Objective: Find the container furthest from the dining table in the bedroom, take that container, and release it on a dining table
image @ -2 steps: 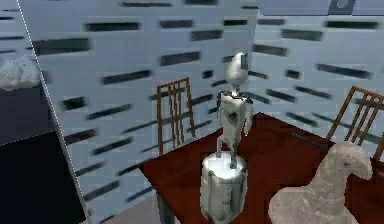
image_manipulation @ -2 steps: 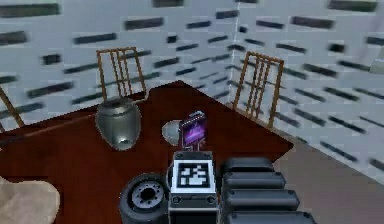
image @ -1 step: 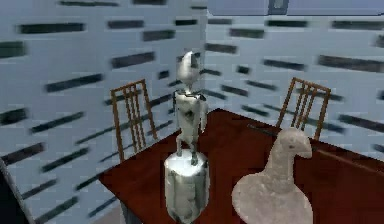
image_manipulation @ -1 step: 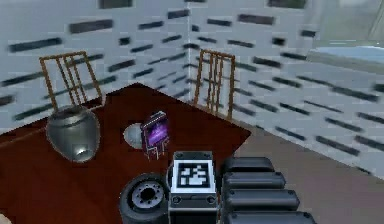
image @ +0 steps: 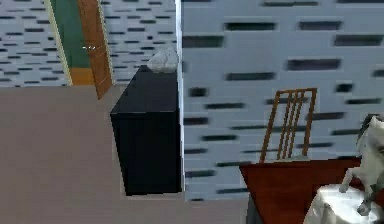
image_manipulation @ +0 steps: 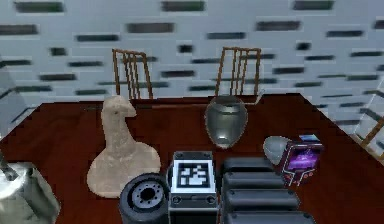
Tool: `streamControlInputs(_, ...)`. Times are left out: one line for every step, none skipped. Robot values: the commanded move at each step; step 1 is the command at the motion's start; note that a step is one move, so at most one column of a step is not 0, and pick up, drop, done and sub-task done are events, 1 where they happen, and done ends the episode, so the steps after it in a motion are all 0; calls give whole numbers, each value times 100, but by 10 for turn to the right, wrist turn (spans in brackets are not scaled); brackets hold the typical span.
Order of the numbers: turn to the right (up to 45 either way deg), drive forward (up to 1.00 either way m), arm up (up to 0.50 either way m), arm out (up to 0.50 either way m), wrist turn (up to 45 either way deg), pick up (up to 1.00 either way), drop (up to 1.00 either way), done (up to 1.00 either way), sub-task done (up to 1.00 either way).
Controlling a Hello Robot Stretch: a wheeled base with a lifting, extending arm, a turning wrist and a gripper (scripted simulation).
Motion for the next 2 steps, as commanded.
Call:
streamControlInputs(-450, 0, 0, 0, 0, 0, 0, 0, 0)
streamControlInputs(-30, 0, 0, 0, 0, 0, 0, 0, 0)
